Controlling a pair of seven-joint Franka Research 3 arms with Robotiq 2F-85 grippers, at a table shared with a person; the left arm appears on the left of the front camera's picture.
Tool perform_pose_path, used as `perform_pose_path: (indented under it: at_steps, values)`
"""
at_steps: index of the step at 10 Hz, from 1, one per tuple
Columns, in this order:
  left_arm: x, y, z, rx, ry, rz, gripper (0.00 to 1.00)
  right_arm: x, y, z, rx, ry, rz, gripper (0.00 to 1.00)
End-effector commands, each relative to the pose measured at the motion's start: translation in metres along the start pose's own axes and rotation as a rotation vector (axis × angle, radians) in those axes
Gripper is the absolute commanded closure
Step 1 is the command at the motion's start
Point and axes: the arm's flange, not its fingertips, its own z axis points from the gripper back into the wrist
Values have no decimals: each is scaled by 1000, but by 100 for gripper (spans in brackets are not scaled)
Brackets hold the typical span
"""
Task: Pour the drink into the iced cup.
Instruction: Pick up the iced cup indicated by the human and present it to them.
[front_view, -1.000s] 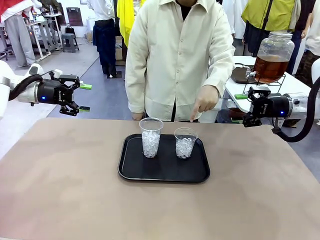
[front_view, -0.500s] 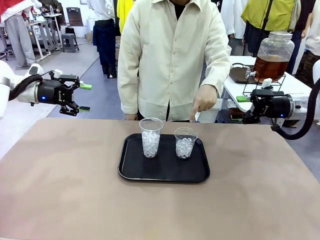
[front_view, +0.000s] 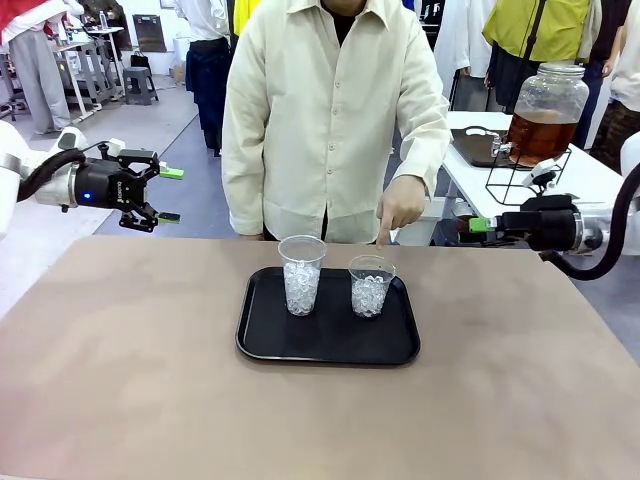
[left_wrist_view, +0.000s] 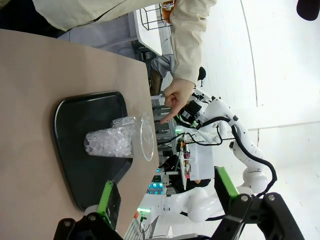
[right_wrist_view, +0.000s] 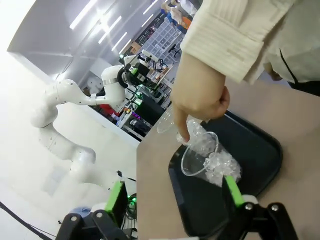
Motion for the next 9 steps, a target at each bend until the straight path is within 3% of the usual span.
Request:
perform_pose_path:
  at_steps: [1, 5, 9]
  values:
    - [0, -2, 1, 2, -4, -3, 0, 3, 1, 3, 3, -4, -4, 0]
    - [0, -2, 1, 2, -4, -3, 0, -1, -1, 2, -3, -2, -3, 0]
    - [0, -2, 1, 2, -4, -3, 0, -25, -16, -22, -17, -22, 436, 0]
